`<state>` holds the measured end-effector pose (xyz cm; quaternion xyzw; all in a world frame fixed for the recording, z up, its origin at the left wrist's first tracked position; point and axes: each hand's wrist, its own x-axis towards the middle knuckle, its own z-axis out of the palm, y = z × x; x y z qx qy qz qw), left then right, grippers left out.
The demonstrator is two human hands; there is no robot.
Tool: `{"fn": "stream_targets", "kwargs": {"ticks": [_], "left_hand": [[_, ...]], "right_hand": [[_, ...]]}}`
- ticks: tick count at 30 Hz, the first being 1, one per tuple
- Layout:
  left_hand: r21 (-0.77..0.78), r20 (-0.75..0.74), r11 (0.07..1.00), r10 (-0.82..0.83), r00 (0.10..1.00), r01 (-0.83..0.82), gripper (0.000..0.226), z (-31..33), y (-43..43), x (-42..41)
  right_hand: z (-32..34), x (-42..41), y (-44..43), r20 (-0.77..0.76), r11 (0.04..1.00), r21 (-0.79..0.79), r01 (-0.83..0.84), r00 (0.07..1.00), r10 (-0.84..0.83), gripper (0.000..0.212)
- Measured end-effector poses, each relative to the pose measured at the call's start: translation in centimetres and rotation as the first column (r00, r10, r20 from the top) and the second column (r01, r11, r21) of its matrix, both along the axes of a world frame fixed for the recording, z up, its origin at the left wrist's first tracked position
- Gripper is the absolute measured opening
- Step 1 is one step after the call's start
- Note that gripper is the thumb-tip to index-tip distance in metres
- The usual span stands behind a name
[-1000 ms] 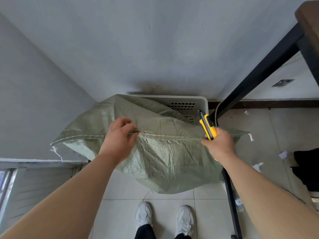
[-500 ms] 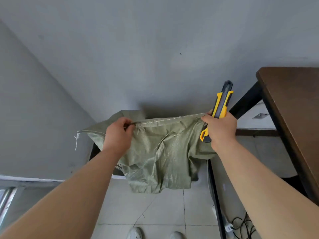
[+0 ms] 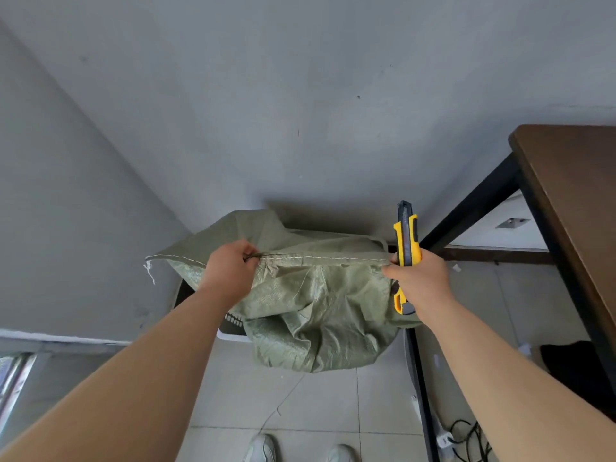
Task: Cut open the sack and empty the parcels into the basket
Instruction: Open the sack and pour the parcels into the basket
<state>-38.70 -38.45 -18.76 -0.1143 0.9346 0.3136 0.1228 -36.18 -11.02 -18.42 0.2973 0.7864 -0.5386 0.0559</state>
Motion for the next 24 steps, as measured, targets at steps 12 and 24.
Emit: {"fn": "stream_targets", "kwargs": {"ticks": [12,24], "left_hand": [[-0.011,0.064,0.996,0.091,0.994,-0.090,0.018,-2.9,0.1,1.2],[-0.170,0.092,0.985,0.016,0.996,0.000,0.019,-1.0,-1.8,0.3]], "right_hand": [[-2.7,1.5,0.3,0.070,0.998,0.045,-0.036,0.997,0.033,0.017],[-1.5,1.0,0.3,0.008,0.996,0.086,0.029,1.000,-0.029,0.009]]}}
